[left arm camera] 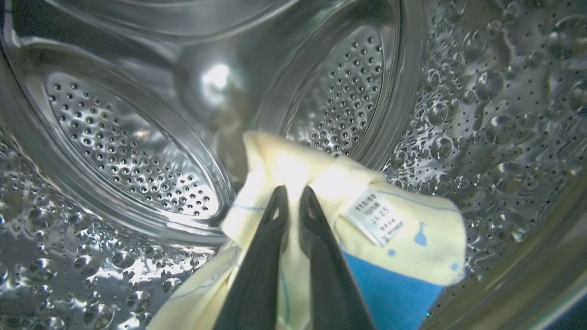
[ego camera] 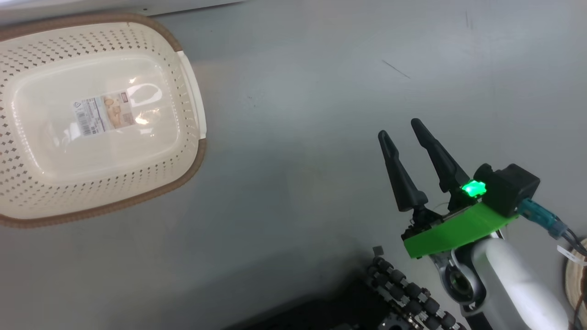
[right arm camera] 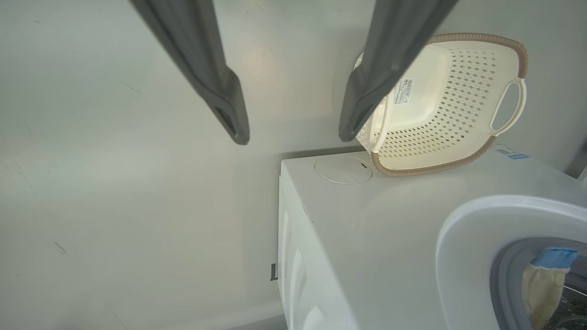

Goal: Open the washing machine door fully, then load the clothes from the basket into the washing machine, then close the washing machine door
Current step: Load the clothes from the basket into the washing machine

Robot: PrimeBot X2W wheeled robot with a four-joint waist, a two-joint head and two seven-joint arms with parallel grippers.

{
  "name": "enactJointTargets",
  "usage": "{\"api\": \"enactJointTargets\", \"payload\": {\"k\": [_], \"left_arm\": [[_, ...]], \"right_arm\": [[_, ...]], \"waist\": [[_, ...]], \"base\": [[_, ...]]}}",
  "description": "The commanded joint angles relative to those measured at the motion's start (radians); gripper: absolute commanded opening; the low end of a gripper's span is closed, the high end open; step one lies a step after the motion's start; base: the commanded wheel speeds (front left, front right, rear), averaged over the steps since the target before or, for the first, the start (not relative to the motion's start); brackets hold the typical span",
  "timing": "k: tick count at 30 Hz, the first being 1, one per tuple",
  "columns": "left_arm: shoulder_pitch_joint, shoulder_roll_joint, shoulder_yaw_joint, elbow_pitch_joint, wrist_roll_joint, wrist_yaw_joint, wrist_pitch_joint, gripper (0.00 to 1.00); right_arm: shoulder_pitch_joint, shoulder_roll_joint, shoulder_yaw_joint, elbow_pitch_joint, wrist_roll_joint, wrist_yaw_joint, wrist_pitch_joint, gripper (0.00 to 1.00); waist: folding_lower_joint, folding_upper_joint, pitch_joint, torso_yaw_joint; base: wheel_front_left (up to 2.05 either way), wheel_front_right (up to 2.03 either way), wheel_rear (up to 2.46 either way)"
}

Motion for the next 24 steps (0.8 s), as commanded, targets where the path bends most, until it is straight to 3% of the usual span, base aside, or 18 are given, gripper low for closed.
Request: {"api": "enactJointTargets", "payload": {"k": [1, 6, 7, 8, 24], "left_arm": [[-0.041, 0.037, -0.003, -0.013, 0.002, -0.006, -0.006, 0.00], [-0.052, 0.030, 0.010, 0.060, -0.025, -0.006, 0.021, 0.00], [-0.056, 0.029, 0.008, 0.072, -0.024, -0.003, 0.024, 0.40], [-0.058, 0.027, 0.005, 0.085, -0.024, 0.000, 0.029, 1.00], [-0.007, -0.006, 0.006, 0.192, -0.062, 0.019, 0.030, 1.00]], "right_arm": [[0.014, -0.007, 0.020, -0.018, 0.006, 0.000, -0.010, 1.00], [0.009, -0.006, 0.024, -0.013, 0.008, 0.000, -0.010, 1.00], [0.007, -0.006, 0.023, -0.012, 0.007, 0.000, -0.010, 1.00], [0.007, -0.005, 0.022, -0.011, 0.006, 0.000, -0.010, 1.00], [0.004, -0.014, -0.009, -0.009, 0.000, 0.000, -0.010, 1.00]], "waist": [[-0.0001, 0.0000, 0.000, -0.005], [-0.0001, 0.0000, 0.004, -0.012], [-0.0001, 0.0000, 0.003, -0.012], [-0.0001, 0.0000, -0.001, -0.010], [-0.0001, 0.0000, -0.061, 0.034]], "base": [[0.00, 0.00, 0.00], [0.00, 0.00, 0.00], [0.00, 0.00, 0.00], [0.00, 0.00, 0.00], [0.00, 0.00, 0.00]]}}
